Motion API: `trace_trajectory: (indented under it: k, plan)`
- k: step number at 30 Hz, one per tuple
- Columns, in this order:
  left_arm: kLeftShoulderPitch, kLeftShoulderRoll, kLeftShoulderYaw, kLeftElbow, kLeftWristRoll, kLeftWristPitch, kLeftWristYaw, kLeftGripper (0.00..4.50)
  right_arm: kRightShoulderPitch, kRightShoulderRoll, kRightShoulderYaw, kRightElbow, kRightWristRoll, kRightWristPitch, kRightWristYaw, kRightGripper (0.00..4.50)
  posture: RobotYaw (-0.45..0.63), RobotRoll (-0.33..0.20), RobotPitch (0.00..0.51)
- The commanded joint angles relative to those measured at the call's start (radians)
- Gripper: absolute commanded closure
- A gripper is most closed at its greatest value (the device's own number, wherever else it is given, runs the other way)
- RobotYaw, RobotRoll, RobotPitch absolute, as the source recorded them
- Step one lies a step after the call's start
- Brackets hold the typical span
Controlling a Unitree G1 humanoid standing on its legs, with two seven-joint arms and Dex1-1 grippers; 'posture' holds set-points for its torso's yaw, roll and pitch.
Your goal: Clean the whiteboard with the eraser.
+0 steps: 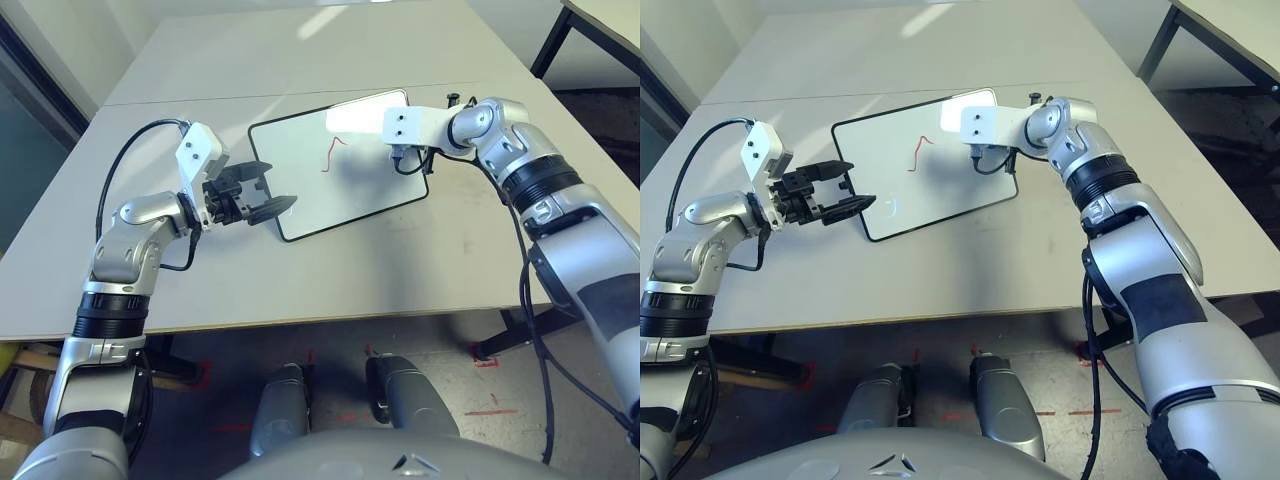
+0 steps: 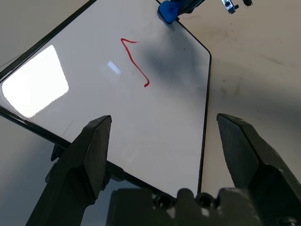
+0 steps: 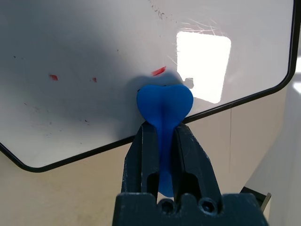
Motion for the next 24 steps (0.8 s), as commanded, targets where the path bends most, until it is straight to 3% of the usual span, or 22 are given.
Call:
trace_trajectory:
  k: [1,24]
  plan:
    - [0.014,0.008,0.001,-0.003,0.008,0.000,-0.004,0.00,-0.007,0.015,0.009,0.016,-0.006,-0.006,0.000,4.36,-0.10,0.000,0.105]
    - [0.014,0.031,0.025,0.002,0.005,0.011,0.013,0.00,-0.011,0.130,-0.002,-0.155,0.042,0.058,0.081,4.36,-0.09,0.000,0.102]
